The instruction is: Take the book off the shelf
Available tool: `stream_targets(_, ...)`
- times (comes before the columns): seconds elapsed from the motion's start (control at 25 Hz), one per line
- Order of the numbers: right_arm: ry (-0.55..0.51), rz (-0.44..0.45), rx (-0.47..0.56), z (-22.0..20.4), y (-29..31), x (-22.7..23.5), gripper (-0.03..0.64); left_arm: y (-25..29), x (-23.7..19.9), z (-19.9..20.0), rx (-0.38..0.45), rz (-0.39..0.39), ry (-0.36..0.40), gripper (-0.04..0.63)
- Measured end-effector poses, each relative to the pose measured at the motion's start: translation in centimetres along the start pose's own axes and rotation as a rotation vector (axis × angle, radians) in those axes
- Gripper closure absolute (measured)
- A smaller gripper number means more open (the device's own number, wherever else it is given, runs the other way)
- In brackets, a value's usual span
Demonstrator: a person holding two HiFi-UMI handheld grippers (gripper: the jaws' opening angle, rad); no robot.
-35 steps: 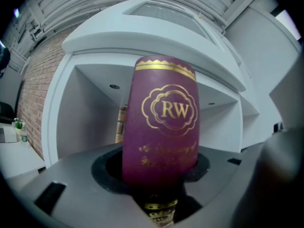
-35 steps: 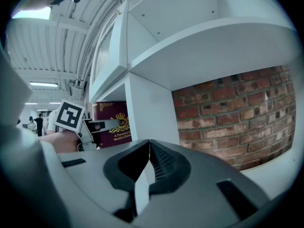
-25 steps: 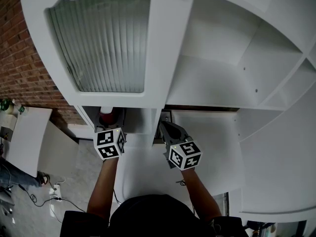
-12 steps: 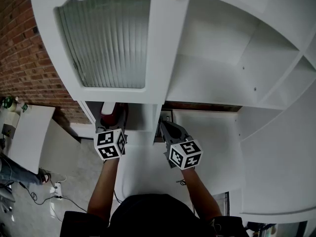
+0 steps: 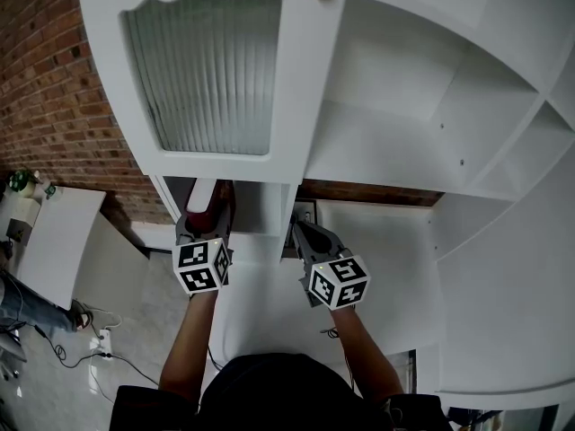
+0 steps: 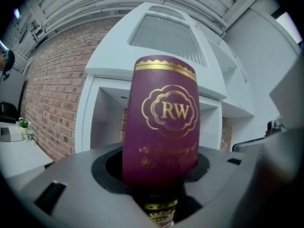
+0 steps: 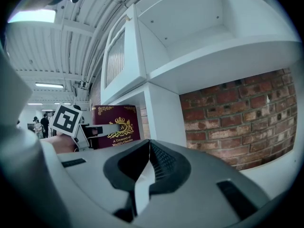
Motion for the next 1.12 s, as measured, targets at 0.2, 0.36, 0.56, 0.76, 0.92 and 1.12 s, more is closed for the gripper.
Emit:
stream_targets(0.2,-0.003,0.000,0.010,0.4,-0.3,-0.5,0.597,-1.0,0.0,0.1,-0.002,-0.001,0.002,0.354)
stream_targets(0.36,-0.003,-0.007,0.015,0.6,-0.7,-0.6,0.597,-1.8,0.1,0.0,-0.008,-0.006,0.001,0.354)
stream_targets(0.56,-0.004,-0.009,0.021,0.9,-1.3,-1.4,0.597,-2.8,0.3,0.1,-0.014,-0.011,-0.005,0.354)
stream_targets(0.76,-0.002,-0.008,0.027,0.8,-1.7,-2.5,0.597,-4.1,0.2,-0.1,-0.018,-0.021,-0.008,0.354)
stream_targets(0.92,0.001,-0.008,0.031,0.9,-2.1,-3.6,0.598,-5.3,-0.2,-0.1,-0.016,-0.025,-0.024,0.354)
stream_targets(1.12,0.006,-0.007,0.027,0.6,-2.4,-5.0,0.597,-6.8,-0.7,-0.2,-0.015,-0.033,-0.028,0.354)
Point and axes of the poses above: the fingertips, and each gripper's own axes: y forward along the fingers, x to its right, z out of its top, the point moved 8 cm from there along -y, backward along the fingers, and after that the axes turned 8 degrees about -y, right-handed, at the moved point
